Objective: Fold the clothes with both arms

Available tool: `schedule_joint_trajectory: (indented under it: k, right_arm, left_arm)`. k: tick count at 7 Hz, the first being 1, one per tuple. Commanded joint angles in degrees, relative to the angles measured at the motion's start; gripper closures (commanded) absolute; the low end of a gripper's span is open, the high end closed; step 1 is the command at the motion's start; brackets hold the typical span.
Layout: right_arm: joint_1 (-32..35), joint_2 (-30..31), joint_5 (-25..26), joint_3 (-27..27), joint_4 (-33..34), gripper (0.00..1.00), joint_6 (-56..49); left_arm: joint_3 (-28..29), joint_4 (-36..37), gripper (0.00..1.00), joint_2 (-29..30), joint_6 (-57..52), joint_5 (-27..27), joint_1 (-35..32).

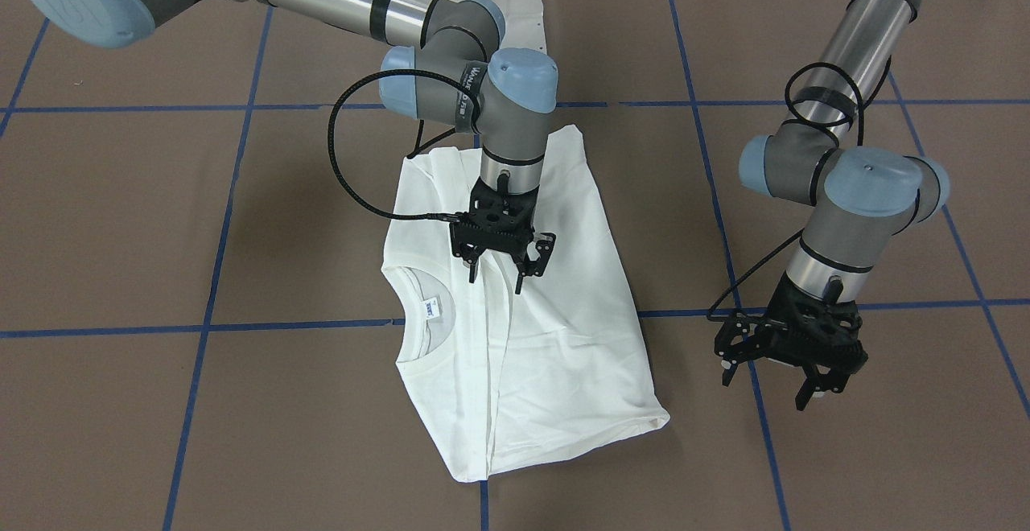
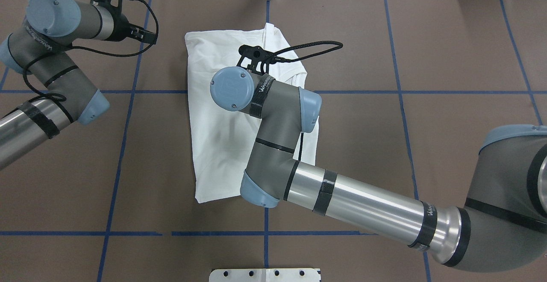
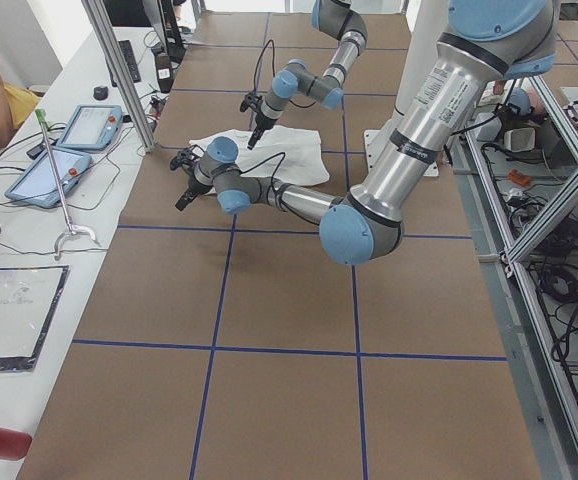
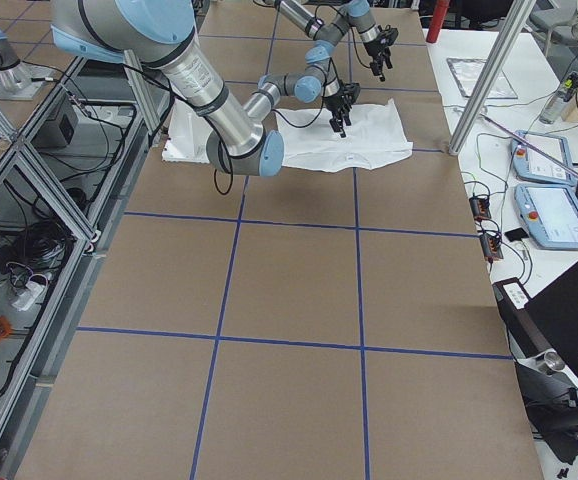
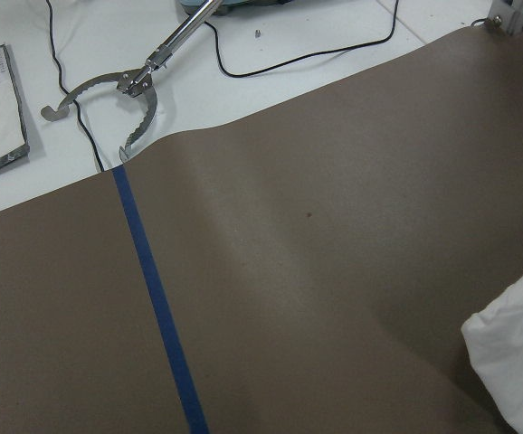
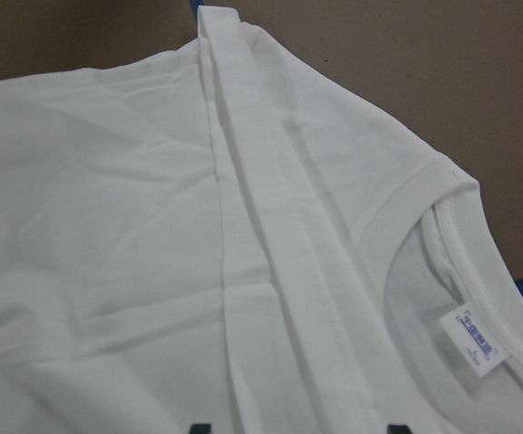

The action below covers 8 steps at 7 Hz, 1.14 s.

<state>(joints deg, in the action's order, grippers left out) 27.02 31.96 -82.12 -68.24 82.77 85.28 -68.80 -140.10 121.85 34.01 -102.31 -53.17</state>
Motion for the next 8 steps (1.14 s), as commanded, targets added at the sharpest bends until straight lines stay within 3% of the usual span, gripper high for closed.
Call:
schedule_joint_trajectory:
  k: [1, 4, 5, 7, 8]
  right_arm:
    - [0.0, 0.0, -1.6, 0.5, -0.2, 0.42, -9.4]
    - [-0.7, 0.6, -2.1, -0.2, -0.3, 0.45, -15.4]
    - [-1.0, 0.8, -2.1, -0.2, -0.3, 0.53, -15.3]
    - [-1.1, 0.8, -2.1, -0.4, -0.3, 0.72, -15.3]
    - [-1.1, 1.0, -2.1, -0.9, -0.2, 1.00, -14.9]
  left_arm:
    - [0.0, 0.0, 0.00, 0.0, 0.0, 0.0, 0.0]
    - [-0.1, -0.1, 0.00, -0.7, 0.4, 0.0, 0.0]
    - [-0.4, -0.1, 0.00, -0.8, 0.4, 0.0, 0.0]
    - [-0.5, -0.1, 0.00, -1.0, 0.4, 0.0, 0.0]
    - [-0.5, -0.1, 0.00, -1.0, 0.4, 0.0, 0.0]
